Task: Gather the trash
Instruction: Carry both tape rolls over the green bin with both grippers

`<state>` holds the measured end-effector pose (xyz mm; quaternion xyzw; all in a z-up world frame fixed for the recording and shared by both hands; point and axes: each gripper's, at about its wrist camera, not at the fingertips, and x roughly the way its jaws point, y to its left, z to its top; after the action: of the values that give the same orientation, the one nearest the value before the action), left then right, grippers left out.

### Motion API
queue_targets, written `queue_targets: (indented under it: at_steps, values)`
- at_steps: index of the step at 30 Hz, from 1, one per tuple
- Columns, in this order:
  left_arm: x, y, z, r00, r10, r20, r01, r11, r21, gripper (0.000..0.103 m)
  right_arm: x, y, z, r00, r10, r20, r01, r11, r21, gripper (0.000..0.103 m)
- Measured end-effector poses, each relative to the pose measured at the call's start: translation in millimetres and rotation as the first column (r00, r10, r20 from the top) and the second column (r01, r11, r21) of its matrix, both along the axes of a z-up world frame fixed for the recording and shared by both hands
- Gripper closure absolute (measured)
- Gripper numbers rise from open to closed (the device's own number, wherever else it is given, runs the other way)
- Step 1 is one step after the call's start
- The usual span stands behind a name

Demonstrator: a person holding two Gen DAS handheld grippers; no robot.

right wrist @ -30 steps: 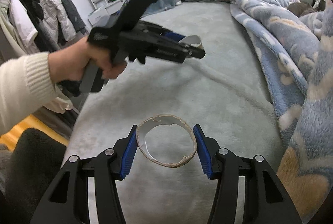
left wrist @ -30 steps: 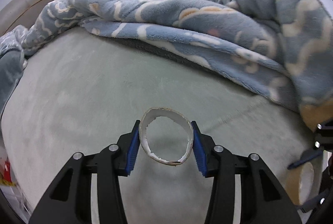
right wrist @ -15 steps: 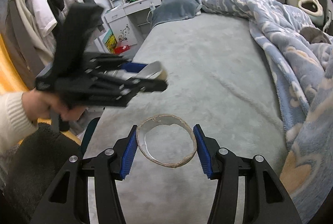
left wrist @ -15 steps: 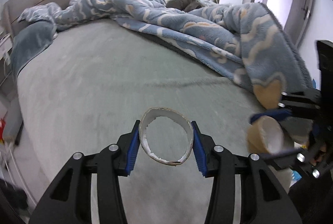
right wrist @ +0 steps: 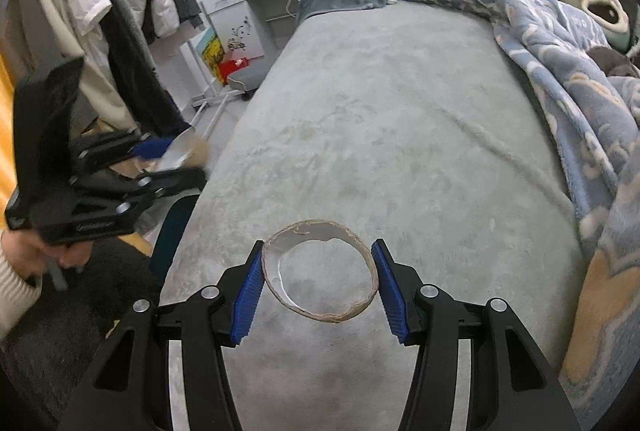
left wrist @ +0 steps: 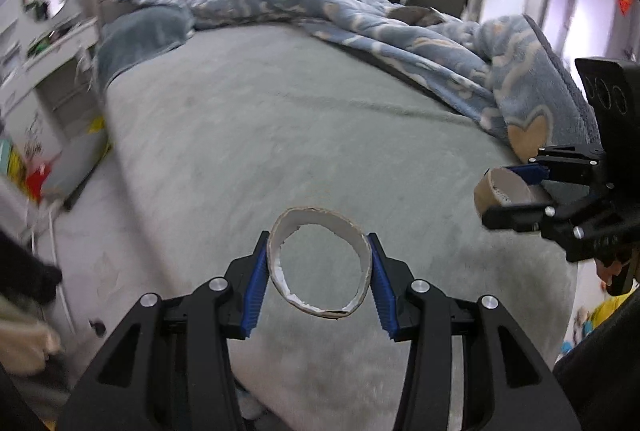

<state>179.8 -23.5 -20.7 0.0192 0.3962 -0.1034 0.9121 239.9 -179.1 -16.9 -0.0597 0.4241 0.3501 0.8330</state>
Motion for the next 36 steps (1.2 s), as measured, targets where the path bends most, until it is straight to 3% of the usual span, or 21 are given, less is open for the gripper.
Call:
queue_targets:
  at_steps: [4,15,18,22,24,26,32,36]
  values:
    - [-26.2,27.4,-3.7,0.995,0.1,0.017,-0.098,0.992,-0.079,0.054,-13.9,11.9,-0.9,0.999,-0.033,0.015,0.033,0.999,-0.011,0.049]
    - [-54.7,84.0,-18.1,0.976,0.215,-0.014,-0.216,0.97,-0.109,0.053,-49.9,69.5,-2.3,0.998,-0.056,0.026,0.055,0.998,0.021,0.049]
    - [-57.2,103.3,-29.7,0.967,0.247,-0.063,-0.253,0.958,-0.137,0.053,-52.6,89.0,-2.0,0.999,-0.043,0.029,0.043,0.999,0.01,0.049]
    - [-64.2,125.9,-44.8,0.953,0.284,-0.102,-0.294,0.951,-0.096,0.053,-50.9,117.8,-1.4,0.999,-0.025,0.027,0.025,1.0,0.009,0.049]
    - [-66.6,137.2,-51.0,0.947,0.296,-0.127,-0.31,0.944,-0.111,0.053,-51.2,130.0,-1.4,1.0,-0.011,0.028,0.01,1.0,0.008,0.049]
    - [-69.6,151.4,-61.0,0.933,0.32,-0.162,-0.342,0.93,-0.132,0.053,-51.1,144.9,-0.9,1.0,0.01,0.03,-0.01,1.0,0.003,0.049]
    - [-73.3,176.0,-86.5,0.902,0.363,-0.234,-0.392,0.916,-0.09,0.053,-53.1,183.8,0.0,0.998,0.06,0.017,-0.06,0.998,0.006,0.049]
    - [-77.0,193.3,-106.1,0.875,0.363,-0.319,-0.418,0.9,-0.122,0.053,-58.0,210.5,0.1,0.995,0.104,0.013,-0.104,0.994,0.016,0.049]
